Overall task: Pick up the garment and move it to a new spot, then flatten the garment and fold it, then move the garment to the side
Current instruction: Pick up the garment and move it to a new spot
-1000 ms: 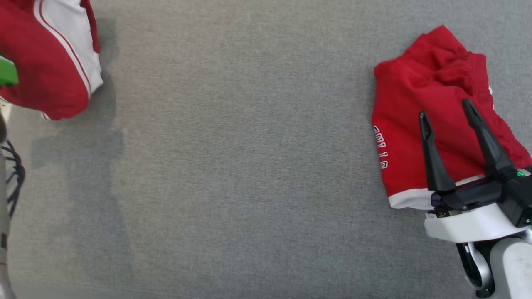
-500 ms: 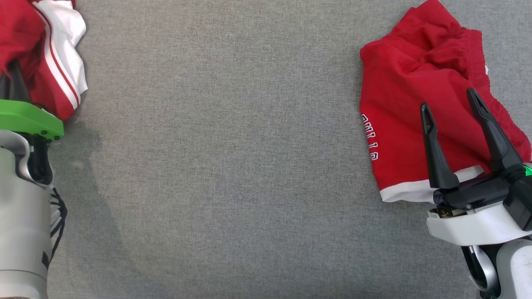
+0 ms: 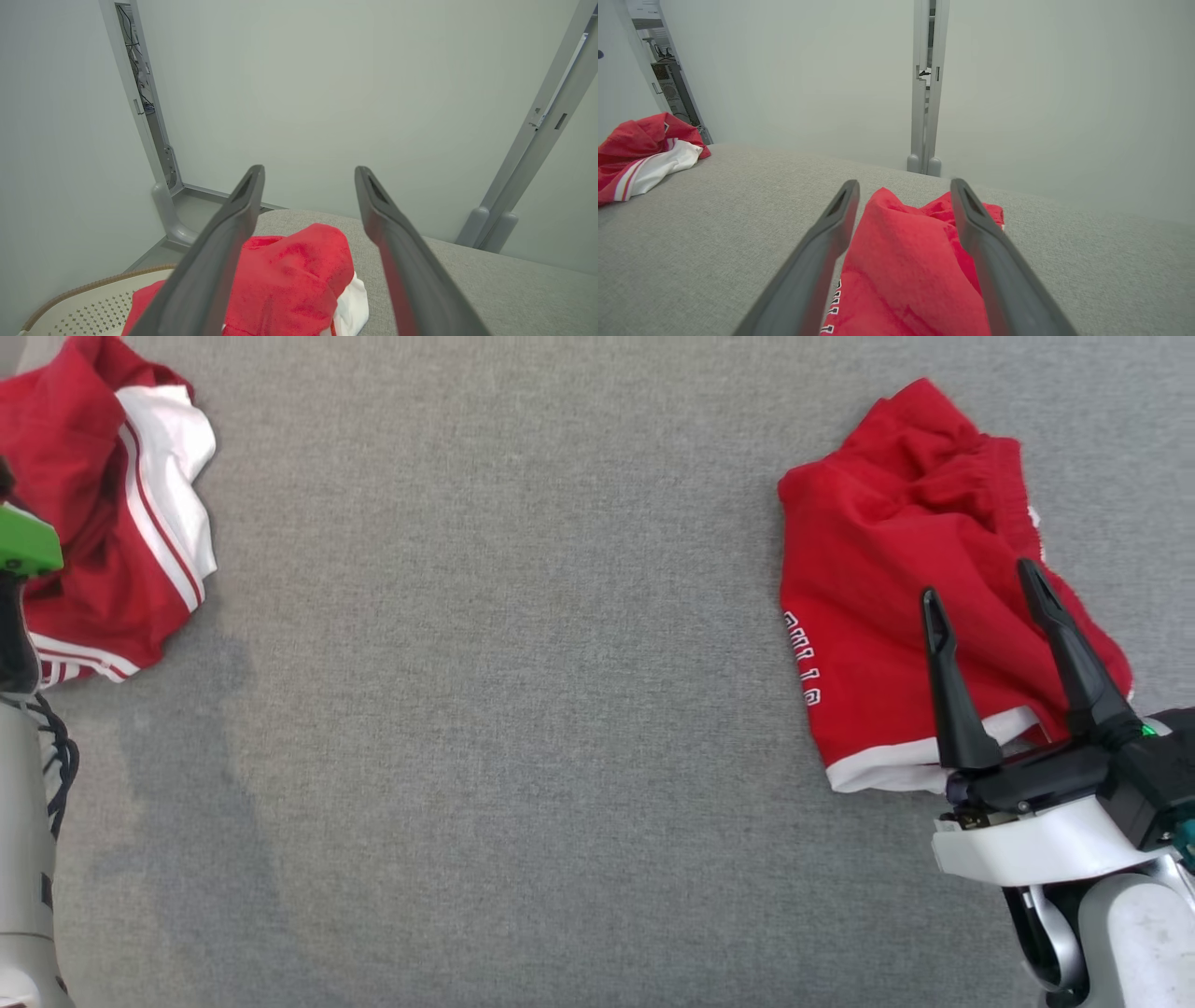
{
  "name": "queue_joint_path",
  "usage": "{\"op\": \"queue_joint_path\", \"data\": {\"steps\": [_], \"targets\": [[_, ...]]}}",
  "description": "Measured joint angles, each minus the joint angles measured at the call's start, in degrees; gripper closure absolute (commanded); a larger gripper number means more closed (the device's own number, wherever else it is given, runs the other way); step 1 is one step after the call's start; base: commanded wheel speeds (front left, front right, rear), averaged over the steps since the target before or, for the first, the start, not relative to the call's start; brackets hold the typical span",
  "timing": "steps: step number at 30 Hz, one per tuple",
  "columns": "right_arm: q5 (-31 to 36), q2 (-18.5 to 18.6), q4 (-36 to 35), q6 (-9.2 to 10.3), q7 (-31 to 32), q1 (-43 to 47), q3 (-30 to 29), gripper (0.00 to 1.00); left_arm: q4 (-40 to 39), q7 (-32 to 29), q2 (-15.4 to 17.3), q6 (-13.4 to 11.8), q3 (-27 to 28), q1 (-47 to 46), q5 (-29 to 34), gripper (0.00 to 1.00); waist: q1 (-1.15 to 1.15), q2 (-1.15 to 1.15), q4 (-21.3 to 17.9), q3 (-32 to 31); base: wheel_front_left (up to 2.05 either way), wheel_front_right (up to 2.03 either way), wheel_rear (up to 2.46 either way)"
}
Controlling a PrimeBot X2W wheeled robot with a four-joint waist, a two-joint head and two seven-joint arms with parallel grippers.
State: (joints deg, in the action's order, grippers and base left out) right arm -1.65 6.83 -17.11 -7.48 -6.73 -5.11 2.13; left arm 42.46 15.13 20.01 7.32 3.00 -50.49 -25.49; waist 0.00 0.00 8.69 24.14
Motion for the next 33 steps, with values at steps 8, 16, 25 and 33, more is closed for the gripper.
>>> {"op": "queue_joint_path", "data": {"steps": [8, 16, 25, 33], "targets": [[-1.3, -1.9, 4.9, 0.0, -3.3, -0.1, 0.6, 0.0, -8.2, 0.0, -1.1, 0.0, -3.7, 2.0, 1.3, 0.0, 0.0, 0.0, -4.1, -3.7, 0.0, 0.0, 0.0], [-2.4, -3.2, 9.6, 0.0, -5.9, 0.2, 1.5, 0.0, -13.4, 0.0, -4.9, 0.0, -7.6, 9.7, 1.8, 0.0, 0.0, 0.0, -8.3, -7.9, 0.0, 0.0, 0.0], [-3.2, -3.7, 14.3, 0.0, -7.5, 1.3, 2.2, 0.0, -18.5, 0.0, -7.6, 0.0, -6.8, 20.2, 3.5, 0.0, -0.01, 0.0, -12.2, -12.9, 0.0, 0.0, 0.0], [-3.3, -3.8, 16.9, 0.0, -7.9, 3.0, 1.8, 0.0, -20.7, 0.0, -8.7, 0.0, -6.1, 29.8, 4.2, 0.0, 0.0, 0.0, -13.4, -17.7, 0.0, 0.0, 0.0]]}}
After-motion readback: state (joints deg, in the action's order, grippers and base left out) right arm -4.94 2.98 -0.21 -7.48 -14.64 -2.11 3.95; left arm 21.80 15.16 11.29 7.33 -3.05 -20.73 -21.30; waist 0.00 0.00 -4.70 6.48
